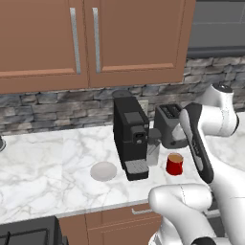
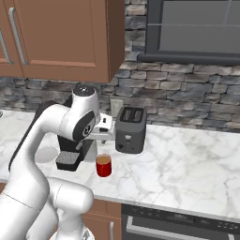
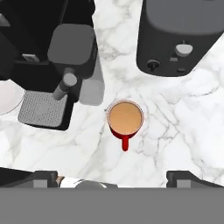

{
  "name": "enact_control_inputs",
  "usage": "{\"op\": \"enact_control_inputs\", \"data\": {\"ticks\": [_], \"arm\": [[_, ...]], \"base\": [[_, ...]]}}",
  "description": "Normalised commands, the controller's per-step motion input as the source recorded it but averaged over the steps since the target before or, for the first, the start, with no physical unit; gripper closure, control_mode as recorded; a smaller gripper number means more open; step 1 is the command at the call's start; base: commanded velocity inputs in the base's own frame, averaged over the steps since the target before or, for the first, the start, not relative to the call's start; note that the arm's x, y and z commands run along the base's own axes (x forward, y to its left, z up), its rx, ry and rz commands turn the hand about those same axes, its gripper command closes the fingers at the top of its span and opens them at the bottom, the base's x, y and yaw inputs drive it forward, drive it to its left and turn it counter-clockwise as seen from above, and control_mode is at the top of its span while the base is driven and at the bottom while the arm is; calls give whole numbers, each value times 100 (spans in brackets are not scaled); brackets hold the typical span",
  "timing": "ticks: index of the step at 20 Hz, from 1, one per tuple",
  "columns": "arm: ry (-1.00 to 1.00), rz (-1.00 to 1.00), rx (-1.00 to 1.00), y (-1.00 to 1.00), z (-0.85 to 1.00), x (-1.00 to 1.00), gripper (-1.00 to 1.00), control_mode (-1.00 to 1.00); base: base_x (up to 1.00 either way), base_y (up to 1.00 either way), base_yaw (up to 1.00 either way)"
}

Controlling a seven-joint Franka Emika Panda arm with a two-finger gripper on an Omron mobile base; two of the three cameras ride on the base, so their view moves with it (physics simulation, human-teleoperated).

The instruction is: Take a sugar cube from the saucer and place it inside the coffee. Then, grab milk from the fridge and place it next to the coffee on the counter to sweeten the coffee.

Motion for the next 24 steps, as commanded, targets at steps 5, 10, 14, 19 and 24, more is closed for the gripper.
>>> {"op": "enact_control_inputs", "data": {"ticks": [5,10,14,19,24], "arm": [[-4,0,-1,32,18,-7,-100,-100],[0,0,0,0,0,0,-100,-100],[0,1,0,-8,0,-5,-100,100],[0,0,0,0,0,0,-100,100],[0,0,0,0,0,0,-100,100]], "base": [[0,0,0],[0,0,0],[-36,-42,5],[-47,-35,36],[-34,-9,89]]}}
